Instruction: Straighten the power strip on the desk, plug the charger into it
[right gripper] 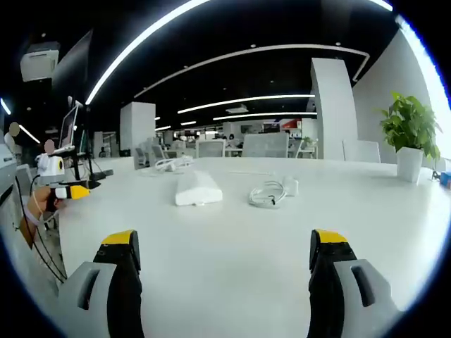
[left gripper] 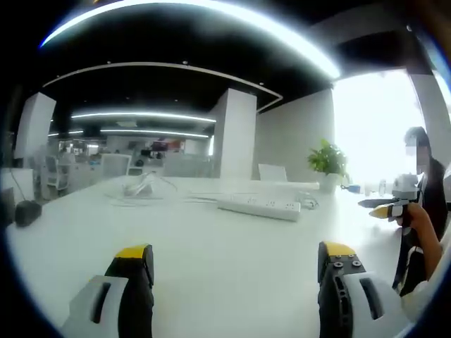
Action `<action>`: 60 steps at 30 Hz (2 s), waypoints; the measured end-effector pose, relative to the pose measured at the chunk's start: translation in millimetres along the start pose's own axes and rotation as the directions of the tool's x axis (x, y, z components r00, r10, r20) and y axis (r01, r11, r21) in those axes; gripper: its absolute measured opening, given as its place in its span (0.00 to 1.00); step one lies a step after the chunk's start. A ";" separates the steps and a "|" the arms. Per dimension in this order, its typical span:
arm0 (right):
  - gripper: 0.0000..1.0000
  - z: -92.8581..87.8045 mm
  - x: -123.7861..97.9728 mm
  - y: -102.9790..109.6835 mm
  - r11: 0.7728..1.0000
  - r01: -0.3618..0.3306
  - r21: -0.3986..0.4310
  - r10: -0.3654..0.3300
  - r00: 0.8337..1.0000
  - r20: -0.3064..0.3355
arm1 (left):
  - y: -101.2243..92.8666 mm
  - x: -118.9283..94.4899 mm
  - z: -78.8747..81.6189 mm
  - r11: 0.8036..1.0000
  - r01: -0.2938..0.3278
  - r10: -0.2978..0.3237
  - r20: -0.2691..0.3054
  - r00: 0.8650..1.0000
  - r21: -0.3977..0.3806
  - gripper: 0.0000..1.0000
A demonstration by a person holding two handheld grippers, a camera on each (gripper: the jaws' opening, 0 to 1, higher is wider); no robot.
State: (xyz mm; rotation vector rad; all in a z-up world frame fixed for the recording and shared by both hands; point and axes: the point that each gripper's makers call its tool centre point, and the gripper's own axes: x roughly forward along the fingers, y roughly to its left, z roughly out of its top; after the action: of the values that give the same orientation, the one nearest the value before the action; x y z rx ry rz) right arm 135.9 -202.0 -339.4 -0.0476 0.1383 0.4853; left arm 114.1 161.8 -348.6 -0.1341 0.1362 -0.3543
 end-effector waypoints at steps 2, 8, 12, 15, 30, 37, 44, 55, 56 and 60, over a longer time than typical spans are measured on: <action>1.00 -0.4 0.6 1.2 1.000 -0.005 -0.005 0.005 1.000 -0.005 | 0.3 0.3 0.0 1.000 -0.002 0.002 -0.001 1.000 0.004 0.99; 1.00 2.0 0.4 2.2 1.000 -0.006 -0.005 0.006 1.000 0.004 | -1.3 1.4 0.1 1.000 0.007 -0.007 -0.002 1.000 0.004 0.99; 1.00 0.5 -0.1 1.6 1.000 -0.005 -0.003 0.005 1.000 0.001 | -1.2 1.6 -0.1 1.000 0.010 -0.010 -0.004 1.000 0.001 0.99; 1.00 -0.6 -0.6 2.4 1.000 -0.006 -0.004 0.006 1.000 -0.003 | -0.3 1.5 0.2 1.000 0.009 -0.009 -0.004 1.000 0.003 0.99; 1.00 -1.7 0.4 7.6 1.000 -0.016 -0.006 0.016 1.000 -0.005 | -1.4 1.4 0.0 1.000 0.008 -0.008 -0.003 1.000 0.001 0.99; 1.00 -2.0 1.1 10.9 1.000 -0.022 -0.009 0.022 1.000 -0.007 | -1.9 2.1 -1.1 1.000 0.013 -0.013 -0.010 1.000 0.010 0.99; 1.00 0.2 1.4 14.6 0.999 -0.028 -0.026 0.028 1.000 -0.003 | -1.1 0.0 0.7 1.000 0.011 -0.011 -0.001 1.000 0.011 0.99; 1.00 3.2 0.2 16.4 0.999 -0.026 -0.028 0.026 1.000 0.003 | 0.5 -3.9 0.8 1.000 0.012 -0.012 0.000 1.000 0.010 0.99; 1.00 3.5 0.1 16.6 0.999 -0.026 -0.029 0.026 1.000 0.004 | 0.5 -4.0 0.8 1.000 0.013 -0.013 0.000 1.000 0.011 0.99; 1.00 4.0 -0.5 17.1 0.999 -0.025 -0.027 0.025 1.000 0.006 | -0.9 -3.4 1.0 1.000 0.019 -0.019 -0.002 1.000 0.015 0.99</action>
State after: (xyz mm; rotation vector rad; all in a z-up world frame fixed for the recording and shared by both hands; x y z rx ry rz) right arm 128.0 -186.8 -335.6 -0.0705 0.1265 0.5118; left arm 110.7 162.3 -347.1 -0.1203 0.1342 -0.3740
